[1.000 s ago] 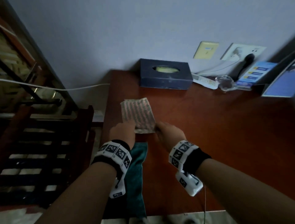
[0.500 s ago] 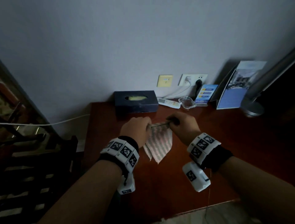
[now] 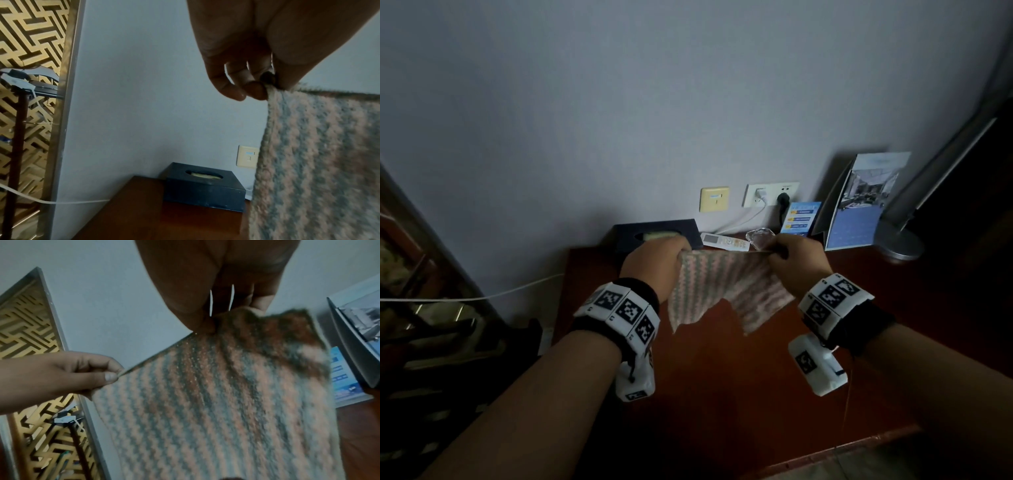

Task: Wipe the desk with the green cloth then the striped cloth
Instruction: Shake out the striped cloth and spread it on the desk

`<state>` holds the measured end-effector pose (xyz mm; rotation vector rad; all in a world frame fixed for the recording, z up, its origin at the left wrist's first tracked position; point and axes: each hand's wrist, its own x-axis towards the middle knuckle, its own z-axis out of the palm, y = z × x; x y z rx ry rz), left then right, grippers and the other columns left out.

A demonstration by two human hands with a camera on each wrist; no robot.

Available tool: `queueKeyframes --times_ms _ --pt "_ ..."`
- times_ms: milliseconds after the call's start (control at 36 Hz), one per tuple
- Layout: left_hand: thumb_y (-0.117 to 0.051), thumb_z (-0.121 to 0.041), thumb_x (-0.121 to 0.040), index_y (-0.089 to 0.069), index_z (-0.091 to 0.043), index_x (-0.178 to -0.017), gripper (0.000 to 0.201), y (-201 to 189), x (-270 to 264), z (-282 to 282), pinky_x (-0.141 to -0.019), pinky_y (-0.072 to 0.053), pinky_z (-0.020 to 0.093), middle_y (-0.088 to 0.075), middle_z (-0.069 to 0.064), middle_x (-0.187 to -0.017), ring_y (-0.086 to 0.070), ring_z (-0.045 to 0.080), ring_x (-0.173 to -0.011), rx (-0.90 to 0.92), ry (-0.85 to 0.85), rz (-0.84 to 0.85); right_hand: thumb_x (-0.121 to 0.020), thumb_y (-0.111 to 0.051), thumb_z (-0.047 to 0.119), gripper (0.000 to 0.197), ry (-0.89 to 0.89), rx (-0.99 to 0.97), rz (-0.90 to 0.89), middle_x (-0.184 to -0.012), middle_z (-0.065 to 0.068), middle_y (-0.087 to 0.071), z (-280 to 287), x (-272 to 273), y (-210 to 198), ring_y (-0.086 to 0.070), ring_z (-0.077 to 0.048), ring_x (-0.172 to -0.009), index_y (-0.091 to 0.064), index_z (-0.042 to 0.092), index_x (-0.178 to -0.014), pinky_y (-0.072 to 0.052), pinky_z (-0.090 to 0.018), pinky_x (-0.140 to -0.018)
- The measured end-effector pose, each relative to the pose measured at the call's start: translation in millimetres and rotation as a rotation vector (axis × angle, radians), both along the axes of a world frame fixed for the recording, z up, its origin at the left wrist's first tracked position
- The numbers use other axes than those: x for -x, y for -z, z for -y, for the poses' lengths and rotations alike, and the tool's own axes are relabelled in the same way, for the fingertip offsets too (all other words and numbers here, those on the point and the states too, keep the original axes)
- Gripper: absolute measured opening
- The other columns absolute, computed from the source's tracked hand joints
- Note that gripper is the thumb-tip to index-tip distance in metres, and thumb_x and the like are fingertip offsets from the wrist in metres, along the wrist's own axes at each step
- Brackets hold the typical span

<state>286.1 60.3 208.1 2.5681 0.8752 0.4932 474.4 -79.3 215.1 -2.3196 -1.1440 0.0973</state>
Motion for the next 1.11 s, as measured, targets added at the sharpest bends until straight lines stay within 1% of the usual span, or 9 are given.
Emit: queueKeyframes --times_ms 222,389,528,611,722,805,917,1000,1111 --pt "-0.036 -0.01 -0.097 -0.046 -0.011 -0.103 0.011 11 13 -13 -0.064 -0.037 0.035 -0.057 0.012 -0.095 -0.053 0.031 -0.087 -0.019 -0.019 -0.156 -0.092 -0.055 0.02 0.017 -0.022 0.131 0.007 -0.097 -0.007 -0.068 -1 -2 8 -0.062 -0.024 -0.091 -0.068 0.02 -0.102 -0.051 -0.039 -0.084" --pt "-0.034 -0.017 -0.1 -0.04 -0.013 -0.096 0.009 40 33 -16 -0.066 -0.034 0.035 -0.044 0.004 -0.081 -0.047 0.027 -0.08 0.005 -0.042 -0.364 -0.085 -0.065 0.04 0.029 -0.092 0.294 -0.06 -0.079 -0.003 -0.065 1 -1 25 -0.059 -0.016 -0.075 -0.068 0.011 -0.082 -0.046 -0.031 -0.072" --pt "-0.031 -0.023 -0.102 -0.045 -0.013 -0.104 0.017 66 39 -28 -0.072 -0.042 0.037 -0.058 0.009 -0.096 -0.056 0.03 -0.091 0.04 -0.06 -0.489 -0.088 -0.063 0.035 0.024 -0.269 0.361 -0.079 -0.081 0.0 -0.059 -10 1 45 -0.055 -0.015 -0.078 -0.068 0.011 -0.087 -0.038 -0.027 -0.067" --pt "-0.028 -0.04 -0.101 -0.043 -0.018 -0.08 0.035 81 40 -38 -0.073 -0.044 0.037 -0.055 0.004 -0.081 -0.058 0.027 -0.083 0.12 -0.09 -0.432 -0.09 -0.061 0.024 0.016 -0.352 0.347 -0.077 -0.09 -0.003 -0.059 -26 -3 61 -0.055 -0.016 -0.087 -0.069 0.011 -0.097 -0.035 -0.024 -0.072" --pt "-0.046 -0.049 -0.094 -0.033 -0.02 -0.063 0.044 89 40 -55 -0.053 -0.029 0.029 -0.038 -0.004 -0.061 -0.04 0.013 -0.056 0.204 -0.123 -0.411 -0.087 -0.06 0.01 0.017 -0.413 0.36 -0.083 -0.09 -0.002 -0.054 -54 -15 83 -0.054 -0.019 -0.091 -0.07 0.01 -0.101 -0.032 -0.022 -0.072" --pt "-0.053 -0.037 -0.093 -0.039 -0.021 -0.066 0.034 89 39 -76 -0.053 -0.029 0.028 -0.04 -0.004 -0.064 -0.043 0.014 -0.061 0.2 -0.104 -0.402 -0.085 -0.06 0.006 0.022 -0.403 0.368 -0.083 -0.089 -0.001 -0.054 -81 -25 94 -0.056 -0.02 -0.09 -0.072 0.01 -0.103 -0.03 -0.019 -0.07" --pt "-0.054 -0.024 -0.092 -0.063 -0.016 -0.091 0.012 85 32 -107 -0.078 -0.047 0.036 -0.063 0.003 -0.092 -0.059 0.025 -0.09 0.159 -0.181 -0.272 -0.086 -0.059 0.005 0.024 -0.308 0.209 -0.074 -0.101 -0.011 -0.065 -120 -39 94 -0.059 -0.027 -0.096 -0.072 0.012 -0.105 -0.038 -0.024 -0.081" --pt "-0.051 -0.021 -0.093 -0.066 -0.017 -0.103 0.018 82 29 -122 -0.085 -0.046 0.043 -0.064 0.006 -0.103 -0.057 0.028 -0.096 0.055 -0.237 -0.171 -0.084 -0.061 0.005 0.024 -0.225 0.016 -0.075 -0.101 -0.015 -0.066 -139 -47 90 -0.059 -0.031 -0.098 -0.073 0.013 -0.103 -0.041 -0.03 -0.088" --pt "-0.037 -0.024 -0.088 -0.07 -0.015 -0.1 0.037 85 29 -130 -0.076 -0.05 0.046 -0.067 0.011 -0.093 -0.06 0.034 -0.085 -0.045 -0.243 -0.057 -0.085 -0.06 0.013 0.022 -0.197 -0.087 -0.058 -0.098 -0.005 -0.063 -150 -51 98 -0.054 -0.03 -0.096 -0.073 0.024 -0.099 -0.042 -0.039 -0.089"
